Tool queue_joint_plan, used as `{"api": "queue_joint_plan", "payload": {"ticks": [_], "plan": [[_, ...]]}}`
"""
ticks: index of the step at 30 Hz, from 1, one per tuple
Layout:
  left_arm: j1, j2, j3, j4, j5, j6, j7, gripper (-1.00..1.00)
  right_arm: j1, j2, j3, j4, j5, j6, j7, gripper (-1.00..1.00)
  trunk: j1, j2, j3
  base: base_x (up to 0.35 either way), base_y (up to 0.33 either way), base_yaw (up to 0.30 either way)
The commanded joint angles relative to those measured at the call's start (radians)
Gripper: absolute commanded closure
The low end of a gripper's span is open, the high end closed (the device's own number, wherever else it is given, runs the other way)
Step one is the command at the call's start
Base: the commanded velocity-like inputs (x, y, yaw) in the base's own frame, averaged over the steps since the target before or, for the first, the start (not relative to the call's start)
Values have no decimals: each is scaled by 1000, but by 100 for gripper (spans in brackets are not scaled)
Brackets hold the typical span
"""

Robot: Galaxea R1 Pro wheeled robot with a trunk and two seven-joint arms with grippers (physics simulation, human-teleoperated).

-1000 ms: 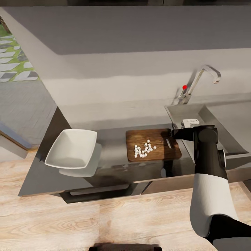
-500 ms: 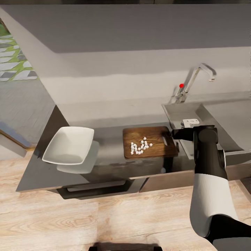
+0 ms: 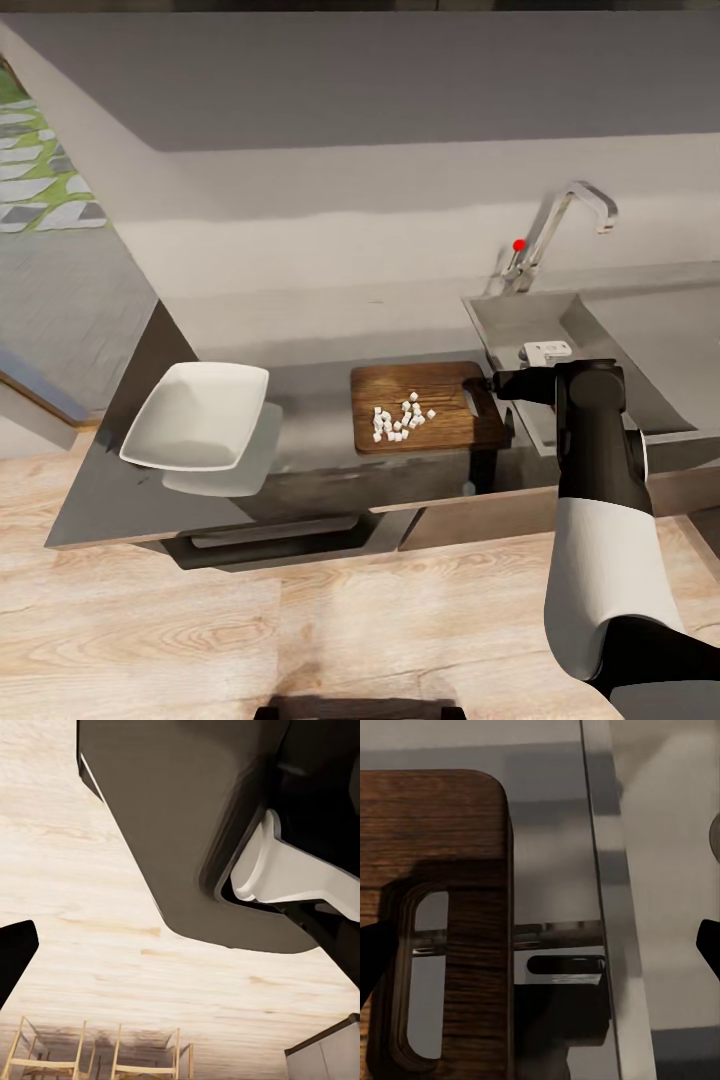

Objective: In the kitchen, take the Vidalia onion out of the sink, dice it on the chopping board with the paring knife, put the diced onion into the bowl on the countertop, then place both the paring knife and the chopping board into the sink.

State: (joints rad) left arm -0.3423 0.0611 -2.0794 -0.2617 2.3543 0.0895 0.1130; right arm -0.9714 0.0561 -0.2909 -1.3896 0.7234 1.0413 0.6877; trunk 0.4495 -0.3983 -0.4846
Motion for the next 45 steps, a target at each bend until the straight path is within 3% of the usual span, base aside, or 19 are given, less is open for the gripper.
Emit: {"api": "queue_joint_plan", "payload": {"ticks": [1,45], "plan": [[-1,1,-2,-4,2,0,5,-100,-1,1,-2,-1,10,2,10,-100,1,-2,-2,0,0,0],[-1,1,-2,-4,2,0,5,-100,-1,1,-2,0,10,2,10,-100,1,-2,-43,0,0,0]]}}
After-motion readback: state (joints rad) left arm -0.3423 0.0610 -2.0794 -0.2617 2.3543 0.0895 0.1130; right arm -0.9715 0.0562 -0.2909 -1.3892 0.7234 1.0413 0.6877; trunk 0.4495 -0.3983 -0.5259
